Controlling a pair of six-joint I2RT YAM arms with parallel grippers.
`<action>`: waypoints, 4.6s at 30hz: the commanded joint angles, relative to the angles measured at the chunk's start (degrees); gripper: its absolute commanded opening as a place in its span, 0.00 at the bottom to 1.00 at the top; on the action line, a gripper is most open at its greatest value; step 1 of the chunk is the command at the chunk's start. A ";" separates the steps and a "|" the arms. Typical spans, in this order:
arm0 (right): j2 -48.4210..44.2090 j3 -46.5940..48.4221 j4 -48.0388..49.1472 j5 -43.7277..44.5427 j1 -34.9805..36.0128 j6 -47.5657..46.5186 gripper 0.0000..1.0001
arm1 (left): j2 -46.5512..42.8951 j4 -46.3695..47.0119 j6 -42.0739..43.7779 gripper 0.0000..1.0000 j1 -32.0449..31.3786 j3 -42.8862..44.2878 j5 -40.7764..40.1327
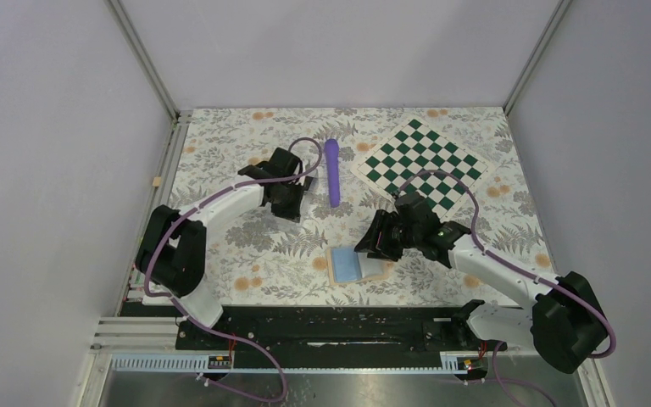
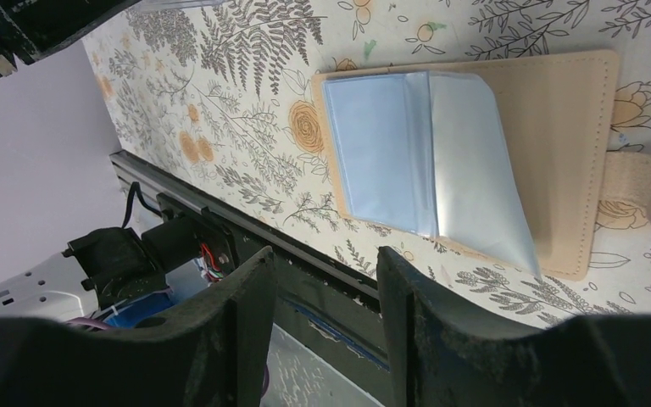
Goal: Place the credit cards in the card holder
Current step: Move the storage box to the center of the board, then pick up the credit card from the storage box.
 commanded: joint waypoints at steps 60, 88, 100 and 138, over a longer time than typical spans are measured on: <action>54.67 64.39 -33.94 8.15 -7.90 -37.50 0.14 | -44.24 11.60 -12.13 0.96 -13.52 -22.37 -4.01; 35.76 40.98 -31.69 13.99 -3.71 -27.46 0.33 | -31.69 11.54 -17.78 0.99 -13.56 -16.29 -8.02; 33.24 37.88 -27.05 7.97 -4.31 -25.97 0.39 | -11.17 15.46 -20.46 0.73 -11.33 -5.77 4.96; 32.86 32.19 -19.09 -2.35 -4.30 -21.98 0.18 | 14.32 8.60 -19.94 0.16 -12.37 10.28 -0.63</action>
